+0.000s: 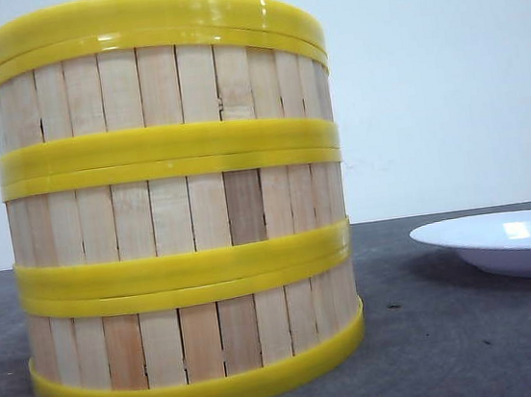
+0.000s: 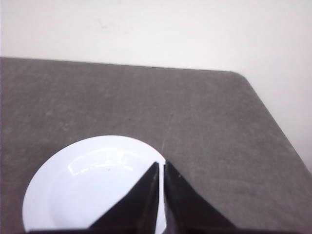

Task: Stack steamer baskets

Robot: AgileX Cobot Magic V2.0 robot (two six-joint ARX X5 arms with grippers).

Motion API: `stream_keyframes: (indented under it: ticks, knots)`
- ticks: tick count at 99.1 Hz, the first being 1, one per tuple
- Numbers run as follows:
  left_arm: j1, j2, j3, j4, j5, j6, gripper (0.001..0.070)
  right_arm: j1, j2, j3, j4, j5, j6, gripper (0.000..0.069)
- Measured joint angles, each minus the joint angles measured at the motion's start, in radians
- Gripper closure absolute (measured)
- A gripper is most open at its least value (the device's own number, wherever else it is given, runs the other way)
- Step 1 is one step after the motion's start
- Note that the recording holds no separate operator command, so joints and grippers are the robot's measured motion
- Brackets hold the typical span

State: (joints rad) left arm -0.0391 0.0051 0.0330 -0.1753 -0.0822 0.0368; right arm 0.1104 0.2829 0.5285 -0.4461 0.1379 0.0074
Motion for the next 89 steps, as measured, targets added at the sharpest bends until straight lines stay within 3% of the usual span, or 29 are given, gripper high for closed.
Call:
stream_keyframes:
  ticks: [18, 44, 89]
  knots:
    - [0.000, 0.000, 0.000, 0.000, 0.000, 0.000, 0.0684, -0.080, -0.118, -0.188, 0.143, -0.065, -0.012, 0.0682]
    - [0.000, 0.000, 0.000, 0.000, 0.000, 0.000, 0.0684, -0.139, -0.274, -0.374, 0.149, -0.129, -0.011, 0.0682]
    - [0.000, 0.000, 0.000, 0.000, 0.000, 0.000, 0.0684, -0.153, -0.278, -0.506, 0.258, -0.137, 0.000, 0.0682]
